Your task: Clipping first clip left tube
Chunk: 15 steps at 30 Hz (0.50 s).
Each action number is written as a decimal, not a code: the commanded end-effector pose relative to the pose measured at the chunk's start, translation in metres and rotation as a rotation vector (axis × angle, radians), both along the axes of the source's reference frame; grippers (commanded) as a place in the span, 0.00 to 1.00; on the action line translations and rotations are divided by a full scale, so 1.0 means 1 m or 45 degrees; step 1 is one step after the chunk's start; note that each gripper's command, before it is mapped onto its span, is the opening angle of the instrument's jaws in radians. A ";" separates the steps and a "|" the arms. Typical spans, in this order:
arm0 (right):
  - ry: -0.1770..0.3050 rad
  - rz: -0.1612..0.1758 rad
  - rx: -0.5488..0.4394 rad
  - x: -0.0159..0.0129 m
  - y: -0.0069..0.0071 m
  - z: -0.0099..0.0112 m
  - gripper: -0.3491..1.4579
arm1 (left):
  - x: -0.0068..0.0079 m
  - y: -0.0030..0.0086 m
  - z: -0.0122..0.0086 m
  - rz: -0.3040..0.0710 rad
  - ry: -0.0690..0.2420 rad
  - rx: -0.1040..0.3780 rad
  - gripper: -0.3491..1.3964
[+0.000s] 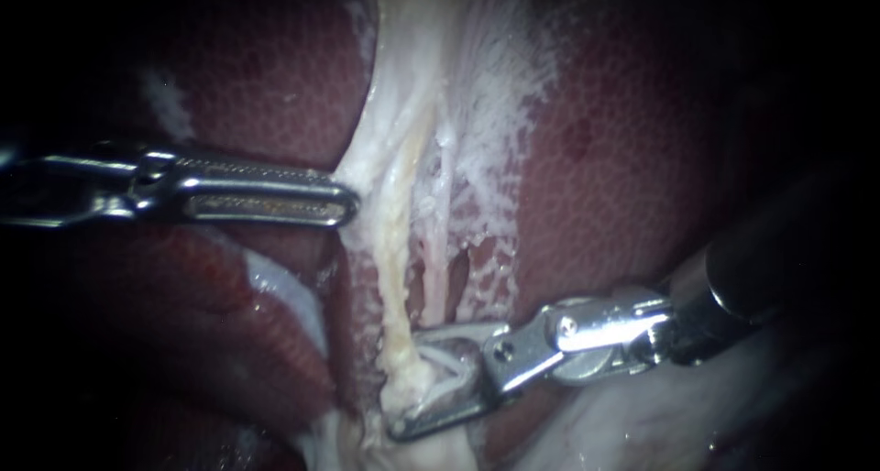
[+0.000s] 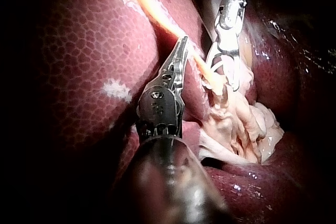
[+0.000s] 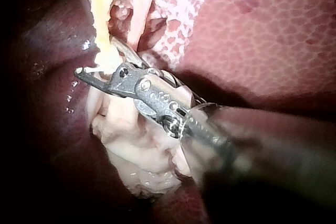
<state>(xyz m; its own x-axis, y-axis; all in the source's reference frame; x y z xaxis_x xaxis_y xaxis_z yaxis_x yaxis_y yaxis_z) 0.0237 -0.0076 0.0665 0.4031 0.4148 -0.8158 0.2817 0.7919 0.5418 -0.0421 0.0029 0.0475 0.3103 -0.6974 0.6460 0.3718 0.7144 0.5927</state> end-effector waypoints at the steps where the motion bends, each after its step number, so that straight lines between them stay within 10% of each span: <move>1: -0.002 0.004 0.000 0.0003 0.0000 0.0002 0.51 | 0.0000 0.0000 0.0000 0.000 0.000 0.000 0.00; 15: -0.007 0.013 0.000 0.0017 0.0009 0.0011 0.46 | -0.0002 0.0000 0.0000 -0.001 0.001 0.000 0.00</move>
<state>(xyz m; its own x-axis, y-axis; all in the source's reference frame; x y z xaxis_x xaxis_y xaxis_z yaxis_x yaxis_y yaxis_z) 0.0254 -0.0067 0.0676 0.4045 0.4188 -0.8130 0.2714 0.7940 0.5440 -0.0422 0.0029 0.0476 0.3095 -0.6981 0.6456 0.3731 0.7137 0.5929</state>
